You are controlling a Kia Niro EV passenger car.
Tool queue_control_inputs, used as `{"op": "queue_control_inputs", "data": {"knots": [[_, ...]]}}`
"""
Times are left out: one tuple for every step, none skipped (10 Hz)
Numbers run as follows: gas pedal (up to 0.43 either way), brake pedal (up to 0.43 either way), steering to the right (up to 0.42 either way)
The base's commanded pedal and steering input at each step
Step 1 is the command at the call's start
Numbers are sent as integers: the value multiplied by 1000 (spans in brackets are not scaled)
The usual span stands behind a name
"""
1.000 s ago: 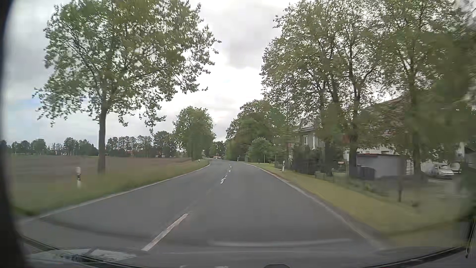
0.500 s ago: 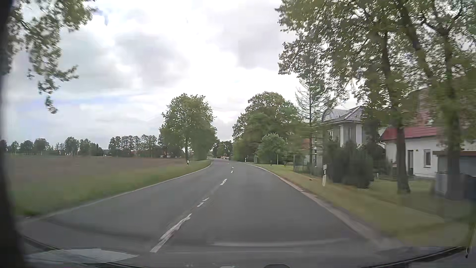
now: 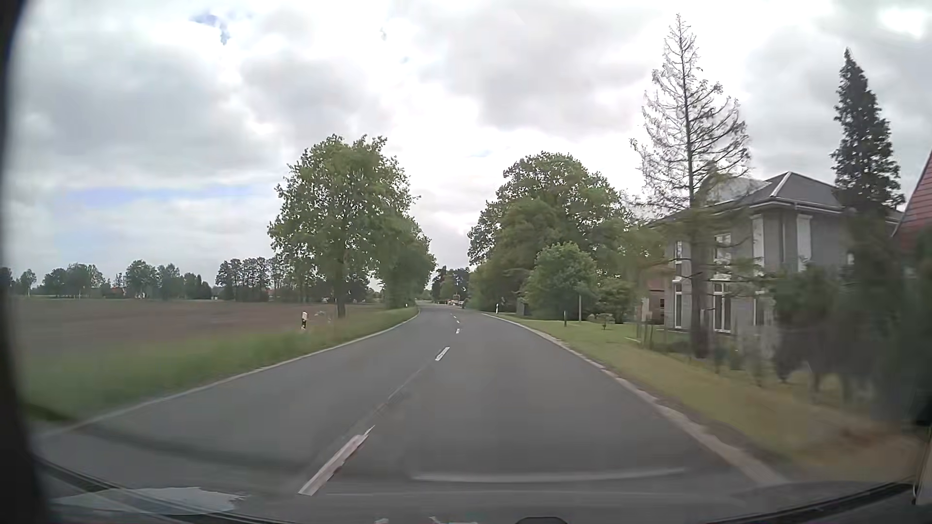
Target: Follow the waypoints while adhering to traffic rules and regulations
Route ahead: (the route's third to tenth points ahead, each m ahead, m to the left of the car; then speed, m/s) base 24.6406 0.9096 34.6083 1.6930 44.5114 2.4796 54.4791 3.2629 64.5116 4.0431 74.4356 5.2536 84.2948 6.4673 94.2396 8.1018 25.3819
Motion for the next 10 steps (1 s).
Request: {"op": "queue_control_inputs", "data": {"knots": [[0,0,-16],[209,0,-16],[319,0,-15],[319,0,-15],[319,0,-14],[319,0,-12],[319,0,-10],[319,0,-7],[319,0,-7],[319,0,-8]]}}
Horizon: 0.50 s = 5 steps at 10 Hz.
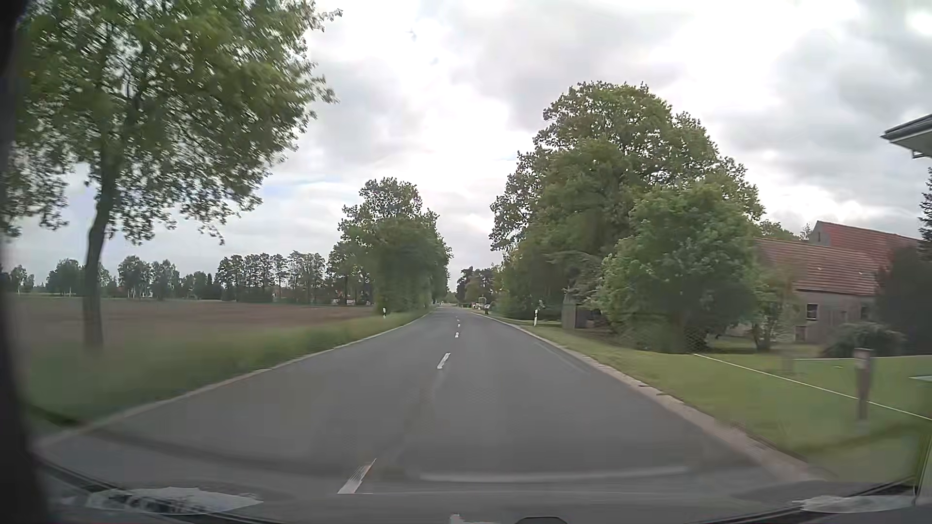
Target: Follow the waypoints while adhering to traffic rules and regulations
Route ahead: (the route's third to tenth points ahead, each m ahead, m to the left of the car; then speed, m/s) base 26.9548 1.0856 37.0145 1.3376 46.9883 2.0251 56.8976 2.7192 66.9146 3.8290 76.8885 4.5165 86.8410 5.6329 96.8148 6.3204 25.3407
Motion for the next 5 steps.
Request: {"op": "queue_control_inputs", "data": {"knots": [[319,0,-9],[319,0,-10],[319,0,-11],[319,0,-12],[319,0,-12]]}}
